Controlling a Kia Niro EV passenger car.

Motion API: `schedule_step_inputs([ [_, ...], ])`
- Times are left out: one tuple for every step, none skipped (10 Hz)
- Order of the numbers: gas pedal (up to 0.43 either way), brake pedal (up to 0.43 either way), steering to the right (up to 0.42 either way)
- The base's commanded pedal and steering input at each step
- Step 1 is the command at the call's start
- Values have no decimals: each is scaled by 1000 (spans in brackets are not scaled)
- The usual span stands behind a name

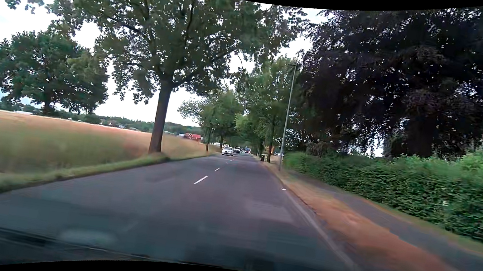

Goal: Follow the waypoints while adhering to traffic rules and regulations

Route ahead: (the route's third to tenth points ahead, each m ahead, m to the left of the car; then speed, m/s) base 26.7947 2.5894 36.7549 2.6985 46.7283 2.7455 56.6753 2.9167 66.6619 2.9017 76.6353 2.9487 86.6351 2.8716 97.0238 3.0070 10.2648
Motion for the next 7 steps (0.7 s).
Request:
schedule_step_inputs([
  [189,0,-2],
  [189,0,-2],
  [189,0,-2],
  [189,0,-2],
  [189,0,-2],
  [189,0,-2],
  [189,0,-3],
])
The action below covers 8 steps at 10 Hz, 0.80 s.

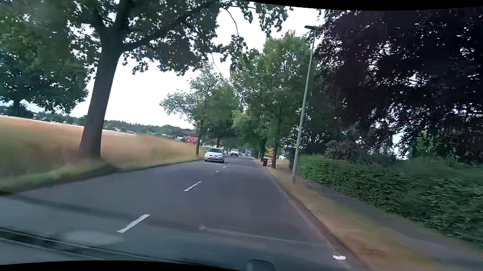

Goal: Follow the waypoints while adhering to traffic rules and regulations

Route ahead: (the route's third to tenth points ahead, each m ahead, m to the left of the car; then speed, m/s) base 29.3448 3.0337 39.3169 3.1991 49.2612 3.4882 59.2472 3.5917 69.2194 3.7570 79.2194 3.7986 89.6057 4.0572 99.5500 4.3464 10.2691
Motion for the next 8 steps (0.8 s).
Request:
schedule_step_inputs([
  [189,0,-4],
  [189,0,-4],
  [189,0,-3],
  [189,0,-3],
  [189,0,-3],
  [189,0,-3],
  [189,0,-3],
  [189,0,-4],
])
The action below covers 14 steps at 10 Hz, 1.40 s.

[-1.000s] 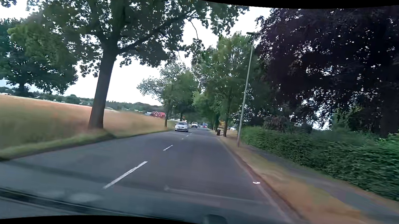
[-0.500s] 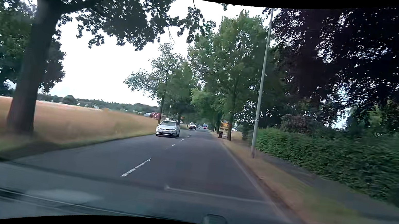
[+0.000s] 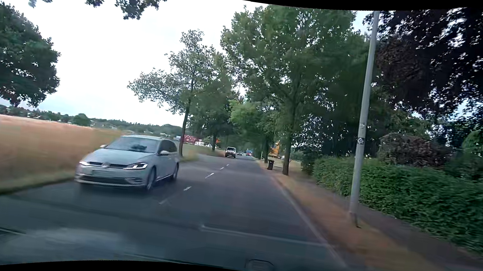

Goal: Follow the waypoints while adhering to traffic rules and regulations

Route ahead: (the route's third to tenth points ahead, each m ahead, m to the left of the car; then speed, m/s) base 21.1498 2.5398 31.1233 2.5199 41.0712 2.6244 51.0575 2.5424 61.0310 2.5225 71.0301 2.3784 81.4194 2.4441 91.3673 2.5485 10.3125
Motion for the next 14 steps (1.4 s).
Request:
schedule_step_inputs([
  [189,0,-6],
  [189,0,-7],
  [189,0,-6],
  [189,0,-6],
  [189,0,-6],
  [189,0,-6],
  [189,0,-6],
  [189,0,-6],
  [189,0,-5],
  [189,0,-5],
  [189,0,-5],
  [189,0,-5],
  [189,0,-5],
  [189,0,-5],
])
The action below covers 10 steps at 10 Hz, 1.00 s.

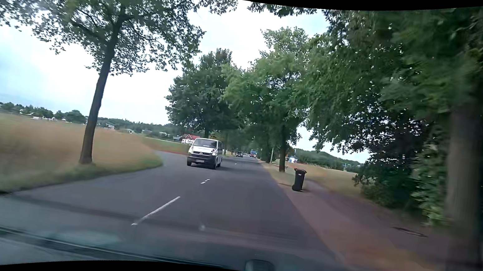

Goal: Follow the waypoints while adhering to traffic rules and regulations

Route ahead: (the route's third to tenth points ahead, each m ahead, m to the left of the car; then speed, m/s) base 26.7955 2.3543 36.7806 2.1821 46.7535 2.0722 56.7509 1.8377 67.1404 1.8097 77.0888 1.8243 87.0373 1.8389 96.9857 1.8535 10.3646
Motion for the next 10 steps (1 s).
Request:
schedule_step_inputs([
  [189,0,-5],
  [189,0,-4],
  [177,0,-5],
  [177,0,-4],
  [177,0,-4],
  [177,0,-3],
  [177,0,-3],
  [177,0,-3],
  [177,0,-3],
  [169,0,-1],
])
